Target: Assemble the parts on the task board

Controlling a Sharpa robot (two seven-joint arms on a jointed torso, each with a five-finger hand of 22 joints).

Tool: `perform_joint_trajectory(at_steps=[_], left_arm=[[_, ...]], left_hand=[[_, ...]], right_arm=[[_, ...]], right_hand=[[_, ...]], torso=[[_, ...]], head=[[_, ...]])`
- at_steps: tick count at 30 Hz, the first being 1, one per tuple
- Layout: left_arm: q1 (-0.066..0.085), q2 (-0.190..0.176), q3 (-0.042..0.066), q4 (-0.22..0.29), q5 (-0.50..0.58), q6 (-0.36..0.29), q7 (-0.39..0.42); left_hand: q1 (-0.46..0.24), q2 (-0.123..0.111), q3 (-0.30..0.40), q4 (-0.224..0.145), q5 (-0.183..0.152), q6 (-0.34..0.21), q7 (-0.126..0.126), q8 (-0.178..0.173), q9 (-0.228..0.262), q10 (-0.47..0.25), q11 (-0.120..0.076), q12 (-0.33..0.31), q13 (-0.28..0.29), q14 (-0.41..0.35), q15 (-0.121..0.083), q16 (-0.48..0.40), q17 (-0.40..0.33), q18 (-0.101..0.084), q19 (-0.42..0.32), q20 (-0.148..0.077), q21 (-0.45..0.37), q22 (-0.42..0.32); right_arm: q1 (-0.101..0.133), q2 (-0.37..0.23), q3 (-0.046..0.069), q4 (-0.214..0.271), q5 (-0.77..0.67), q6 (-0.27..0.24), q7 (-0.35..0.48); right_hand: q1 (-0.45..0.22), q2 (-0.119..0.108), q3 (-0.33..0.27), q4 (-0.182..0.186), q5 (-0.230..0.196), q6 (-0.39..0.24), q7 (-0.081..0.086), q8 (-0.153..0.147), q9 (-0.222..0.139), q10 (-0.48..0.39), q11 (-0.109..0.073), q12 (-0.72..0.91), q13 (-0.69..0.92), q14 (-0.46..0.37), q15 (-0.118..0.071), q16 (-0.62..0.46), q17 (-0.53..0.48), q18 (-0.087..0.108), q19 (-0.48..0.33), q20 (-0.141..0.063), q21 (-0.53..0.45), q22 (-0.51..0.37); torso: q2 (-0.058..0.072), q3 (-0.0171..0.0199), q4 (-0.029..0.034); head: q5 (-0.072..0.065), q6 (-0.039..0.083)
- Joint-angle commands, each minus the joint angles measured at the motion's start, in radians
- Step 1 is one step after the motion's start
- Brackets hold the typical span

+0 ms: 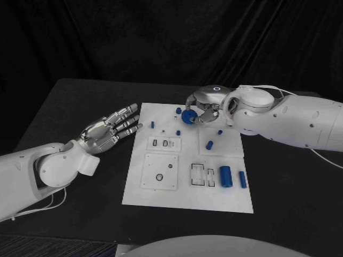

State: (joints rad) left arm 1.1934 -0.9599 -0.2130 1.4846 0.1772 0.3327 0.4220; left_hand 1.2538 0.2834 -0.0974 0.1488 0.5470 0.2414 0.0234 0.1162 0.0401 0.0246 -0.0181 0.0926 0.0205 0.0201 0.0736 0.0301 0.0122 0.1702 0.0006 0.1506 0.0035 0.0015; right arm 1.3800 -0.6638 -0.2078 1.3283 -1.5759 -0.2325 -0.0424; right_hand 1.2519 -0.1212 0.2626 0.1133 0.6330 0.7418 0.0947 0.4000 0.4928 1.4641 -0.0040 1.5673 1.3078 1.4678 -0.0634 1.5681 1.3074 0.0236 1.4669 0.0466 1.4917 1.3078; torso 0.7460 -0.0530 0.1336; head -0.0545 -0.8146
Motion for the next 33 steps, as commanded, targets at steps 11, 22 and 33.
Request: perform_joint_trajectory(at_steps=[11, 22, 33], left_arm=[[0.000, 0.000, 0.001, 0.009, 0.000, -0.004, 0.003], [0.000, 0.004, 0.001, 0.008, 0.000, -0.004, 0.008], [0.000, 0.010, 0.001, 0.002, 0.000, -0.001, 0.007]], left_hand=[[-0.009, 0.001, -0.002, -0.008, 0.007, -0.003, -0.005, 0.006, 0.001, -0.002, 0.003, 0.005, 0.001, -0.002, 0.006, 0.005, 0.001, -0.017, -0.001, 0.010, -0.003, -0.001], [-0.010, 0.000, -0.001, -0.011, 0.009, 0.000, -0.005, 0.008, 0.001, -0.001, 0.003, 0.006, 0.001, -0.001, 0.006, 0.006, 0.001, -0.018, 0.000, 0.010, -0.003, -0.001], [-0.010, 0.000, 0.000, -0.012, 0.010, -0.001, -0.005, 0.008, 0.001, -0.001, 0.003, 0.006, 0.001, -0.001, 0.007, 0.006, 0.001, -0.018, 0.000, 0.009, -0.003, -0.001]], right_arm=[[0.002, 0.100, 0.001, -0.085, -0.004, 0.034, 0.028], [0.001, 0.154, 0.001, -0.141, -0.004, 0.030, 0.046], [0.001, 0.161, 0.001, -0.153, -0.004, 0.030, 0.047]], right_hand=[[0.000, 0.011, 0.008, -0.001, -0.022, 0.005, -0.005, 0.001, 0.047, 0.107, 0.007, 0.004, 0.263, 0.103, 0.009, 0.003, 0.263, -0.002, 0.058, 0.009, 0.000, 0.234], [-0.001, 0.013, 0.012, -0.002, -0.039, 0.002, -0.004, -0.003, 0.044, 0.107, 0.008, 0.004, 0.263, 0.103, 0.010, 0.003, 0.263, -0.001, 0.055, 0.010, -0.005, 0.233], [-0.007, 0.010, 0.025, -0.007, -0.053, -0.055, -0.005, -0.051, 0.007, 0.107, 0.009, 0.004, 0.263, 0.103, 0.011, 0.003, 0.263, 0.002, 0.049, 0.012, -0.015, 0.229]], torso=[[0.001, 0.0003, -0.0014], [0.001, 0.0000, 0.0022], [0.002, 0.0012, 0.0037]], head=[[0.003, 0.001], [0.004, 0.002], [0.000, 0.003]])
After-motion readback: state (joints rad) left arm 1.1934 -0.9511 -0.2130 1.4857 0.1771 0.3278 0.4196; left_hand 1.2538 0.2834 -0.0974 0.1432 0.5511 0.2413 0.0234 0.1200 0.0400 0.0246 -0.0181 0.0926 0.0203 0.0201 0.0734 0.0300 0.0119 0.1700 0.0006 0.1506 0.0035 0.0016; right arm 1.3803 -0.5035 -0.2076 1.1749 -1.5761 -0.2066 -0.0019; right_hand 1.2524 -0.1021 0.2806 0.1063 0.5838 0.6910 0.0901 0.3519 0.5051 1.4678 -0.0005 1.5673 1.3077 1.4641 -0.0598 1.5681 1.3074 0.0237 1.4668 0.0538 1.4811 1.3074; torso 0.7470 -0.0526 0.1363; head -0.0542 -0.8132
